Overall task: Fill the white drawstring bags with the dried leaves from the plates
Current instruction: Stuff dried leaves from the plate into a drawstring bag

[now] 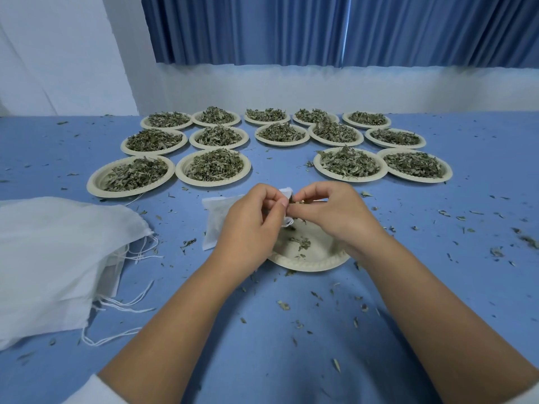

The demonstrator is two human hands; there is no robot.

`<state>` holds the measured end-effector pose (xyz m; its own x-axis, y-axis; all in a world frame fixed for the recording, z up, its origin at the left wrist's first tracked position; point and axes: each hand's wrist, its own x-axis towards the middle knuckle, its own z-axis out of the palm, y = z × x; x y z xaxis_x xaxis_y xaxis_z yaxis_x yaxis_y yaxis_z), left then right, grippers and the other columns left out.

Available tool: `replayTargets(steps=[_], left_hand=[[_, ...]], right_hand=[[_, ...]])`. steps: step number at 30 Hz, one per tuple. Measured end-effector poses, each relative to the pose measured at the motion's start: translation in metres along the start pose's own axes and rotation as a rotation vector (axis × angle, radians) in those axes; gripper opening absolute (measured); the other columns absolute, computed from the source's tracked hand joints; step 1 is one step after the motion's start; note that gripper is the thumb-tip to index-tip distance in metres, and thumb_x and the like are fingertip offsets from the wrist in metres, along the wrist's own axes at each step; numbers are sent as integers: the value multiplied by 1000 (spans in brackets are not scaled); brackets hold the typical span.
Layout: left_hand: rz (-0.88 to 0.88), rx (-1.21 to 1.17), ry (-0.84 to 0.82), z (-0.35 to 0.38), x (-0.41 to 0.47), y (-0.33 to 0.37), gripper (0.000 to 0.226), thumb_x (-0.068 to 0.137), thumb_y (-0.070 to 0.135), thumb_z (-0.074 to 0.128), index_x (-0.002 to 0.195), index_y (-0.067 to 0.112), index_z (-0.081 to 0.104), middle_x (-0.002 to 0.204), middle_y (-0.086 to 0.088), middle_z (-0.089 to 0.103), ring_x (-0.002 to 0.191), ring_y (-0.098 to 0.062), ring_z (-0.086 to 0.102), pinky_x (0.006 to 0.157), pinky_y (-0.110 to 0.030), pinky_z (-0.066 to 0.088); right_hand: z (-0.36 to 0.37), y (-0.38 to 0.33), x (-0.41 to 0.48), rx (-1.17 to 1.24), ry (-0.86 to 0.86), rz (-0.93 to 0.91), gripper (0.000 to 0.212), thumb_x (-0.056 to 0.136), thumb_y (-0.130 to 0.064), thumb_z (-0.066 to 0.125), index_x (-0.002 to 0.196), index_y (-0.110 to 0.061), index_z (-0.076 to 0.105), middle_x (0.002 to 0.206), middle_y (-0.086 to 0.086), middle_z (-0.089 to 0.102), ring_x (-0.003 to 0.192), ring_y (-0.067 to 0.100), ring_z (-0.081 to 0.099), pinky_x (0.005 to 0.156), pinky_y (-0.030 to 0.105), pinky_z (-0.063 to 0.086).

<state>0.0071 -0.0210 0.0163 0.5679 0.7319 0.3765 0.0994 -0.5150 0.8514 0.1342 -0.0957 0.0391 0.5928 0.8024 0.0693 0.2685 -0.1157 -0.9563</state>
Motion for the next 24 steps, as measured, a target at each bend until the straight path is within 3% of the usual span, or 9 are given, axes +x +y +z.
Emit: replayTargets(steps=[3,6,10,15,19,24], left_hand=[[-22,-12,25,-1,1,-1,13,97,24,55,86,28,58,74,11,61,57,2,49,55,-10,39],[-44,-34,38,-1,1,-1,14,97,24,55,85,29,58,73,11,60,56,2,48,54,-10,39],[-46,-66,50,0,1,1,11,97,22,55,87,26,59,75,11,62,60,6,52,57,-7,39],[-53,-101,64,0,0,2,10,97,22,55,89,26,60,75,12,62,62,7,54,57,-7,40],[-49,-89,58,1,0,2,10,97,21,56,89,25,60,77,11,63,61,6,54,57,-8,41],[-56,-116,79,-1,0,5,12,98,21,55,88,25,59,75,11,62,59,5,51,54,-9,39]], right_hand=[[-3,-2,1,206,-116,63,11,79,-8,77,88,-14,76,87,4,77,86,10,72,79,18,56],[0,-1,2,348,-88,75,16,86,1,66,88,-12,76,84,3,77,81,7,72,72,14,54],[10,4,1,415,52,21,15,81,4,72,87,-11,71,75,1,75,72,8,71,67,14,53],[17,8,2,300,198,-29,22,74,-6,83,84,-15,65,80,2,67,72,12,68,67,19,55],[20,8,0,235,153,-59,16,76,-8,80,81,-17,68,74,-2,70,65,5,66,63,16,52],[20,7,1,144,94,-104,10,86,-16,71,81,-23,74,78,-7,75,73,1,69,65,12,50]])
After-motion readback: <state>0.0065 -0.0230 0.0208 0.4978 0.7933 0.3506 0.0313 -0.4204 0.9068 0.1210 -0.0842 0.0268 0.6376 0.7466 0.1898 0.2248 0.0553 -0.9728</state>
